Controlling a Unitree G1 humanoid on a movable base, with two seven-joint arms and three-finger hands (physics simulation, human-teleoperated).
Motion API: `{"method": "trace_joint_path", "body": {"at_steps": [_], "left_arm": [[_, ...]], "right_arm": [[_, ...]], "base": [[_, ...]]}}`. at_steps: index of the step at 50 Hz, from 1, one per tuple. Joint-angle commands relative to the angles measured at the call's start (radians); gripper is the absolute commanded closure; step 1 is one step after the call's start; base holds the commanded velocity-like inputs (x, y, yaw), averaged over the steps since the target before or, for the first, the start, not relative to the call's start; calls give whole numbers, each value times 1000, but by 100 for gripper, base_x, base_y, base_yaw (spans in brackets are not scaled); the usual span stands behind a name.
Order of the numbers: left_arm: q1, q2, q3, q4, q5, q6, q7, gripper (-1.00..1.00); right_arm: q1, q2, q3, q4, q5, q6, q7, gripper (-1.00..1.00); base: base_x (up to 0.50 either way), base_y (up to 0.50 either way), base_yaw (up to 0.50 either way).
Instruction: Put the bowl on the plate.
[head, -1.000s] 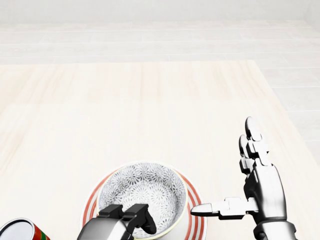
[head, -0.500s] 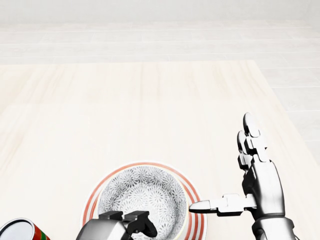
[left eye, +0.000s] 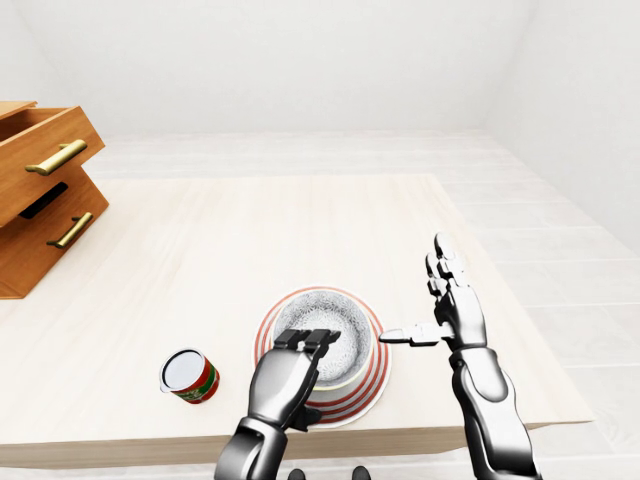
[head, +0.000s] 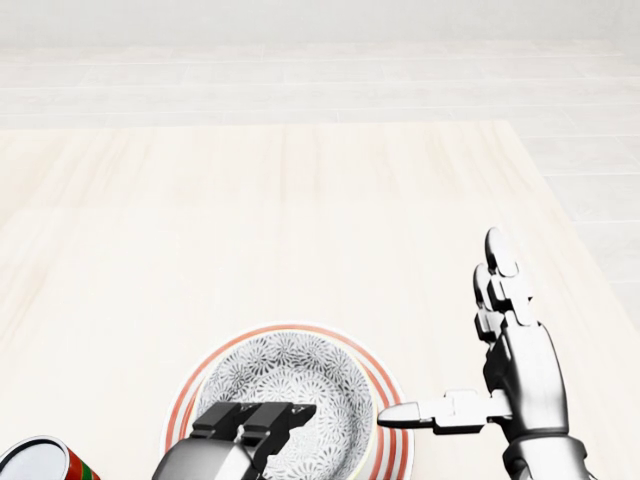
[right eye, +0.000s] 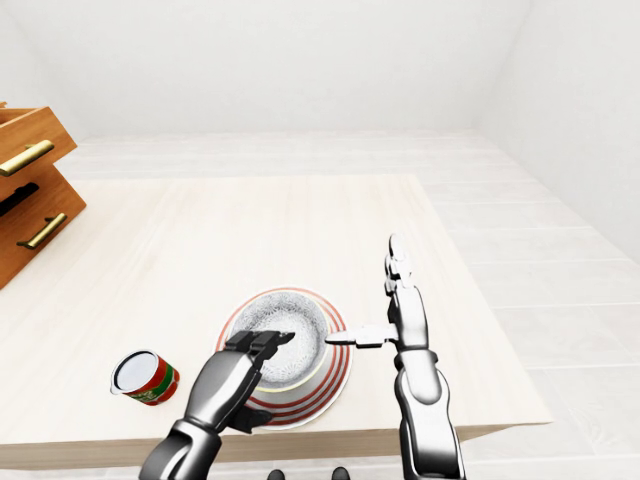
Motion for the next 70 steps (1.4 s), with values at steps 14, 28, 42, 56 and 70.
{"method": "trace_joint_path", "body": {"at_steps": [14,28,42,56,70], "left_arm": [[36,16,-22,-155,20,0,-94,-39],[54,27,-46,-343,73,0,-245,-30],[-4,0,81,-483,89,0,-462,-29],[-123,-90,310,-543,54,0,-595,-61],[-286,-185,489,-559,-83,0,-595,-100]], "right_arm": [[15,2,-1,-5,-2,0,0,-100],[19,2,-1,-5,-2,0,0,-100],[7,-1,-6,-7,-1,0,1,-100],[-2,-3,-11,-9,0,0,5,-100],[6,-3,-12,-25,-4,0,6,-100]], "base": [[0,0,0],[0,0,0],[0,0,0],[0,0,0],[0,0,0]]}}
